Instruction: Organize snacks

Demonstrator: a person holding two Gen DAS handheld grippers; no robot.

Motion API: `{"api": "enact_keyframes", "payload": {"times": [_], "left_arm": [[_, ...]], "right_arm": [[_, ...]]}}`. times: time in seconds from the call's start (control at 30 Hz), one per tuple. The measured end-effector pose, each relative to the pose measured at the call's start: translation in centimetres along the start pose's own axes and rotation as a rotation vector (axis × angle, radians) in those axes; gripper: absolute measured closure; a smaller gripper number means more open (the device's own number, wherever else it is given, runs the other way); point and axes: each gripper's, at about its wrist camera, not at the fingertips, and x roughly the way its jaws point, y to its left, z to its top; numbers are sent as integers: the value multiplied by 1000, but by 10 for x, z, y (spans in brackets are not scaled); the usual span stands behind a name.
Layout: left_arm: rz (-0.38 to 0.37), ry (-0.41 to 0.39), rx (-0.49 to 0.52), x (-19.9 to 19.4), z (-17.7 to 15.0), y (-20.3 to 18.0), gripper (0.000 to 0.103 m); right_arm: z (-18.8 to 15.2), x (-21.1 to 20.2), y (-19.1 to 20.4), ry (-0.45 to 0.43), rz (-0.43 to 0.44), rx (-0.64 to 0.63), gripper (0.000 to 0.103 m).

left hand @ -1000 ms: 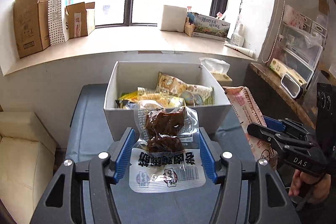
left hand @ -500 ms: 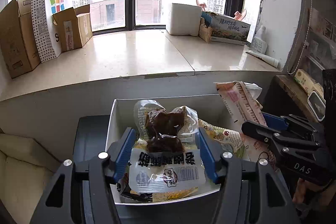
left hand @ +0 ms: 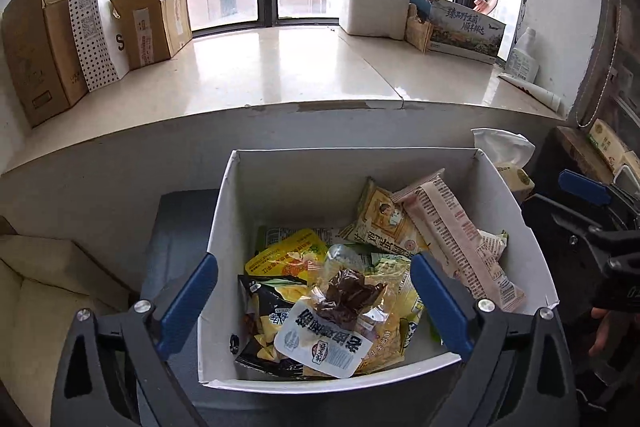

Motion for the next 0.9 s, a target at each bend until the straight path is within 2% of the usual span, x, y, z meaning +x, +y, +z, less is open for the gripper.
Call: {"api": "enact_keyframes", "payload": {"times": [0.17,0.33,0.4,0.57,0.7,0.77,0.9], "left_arm": [[34,-60,27,-28,-4,-4,4],[25,-143,13,-76,-30,0,4],[-22,-162,25,-94,-46,-1,4],[-32,-194,13,-142,-81,-5,4],[32,-256,27,-185,-112,-11,0],[48,-254,18,-200,-126,-15,0],[3,-194,15,-213,-156,-28,0]], "right_arm": [[-9,-7,6,1,-52,-10,0],[-27,-33,15,-30,-53,-52,0],[-38,-48,20,-51,-49,-77,0],[-72,-104,28,-154,-70,-54,0],[-97,-149,41,-206,-71,-67,0],[-109,-166,50,-201,-73,-101,0],[-139,-191,67,-201,-73,-126,0]]}}
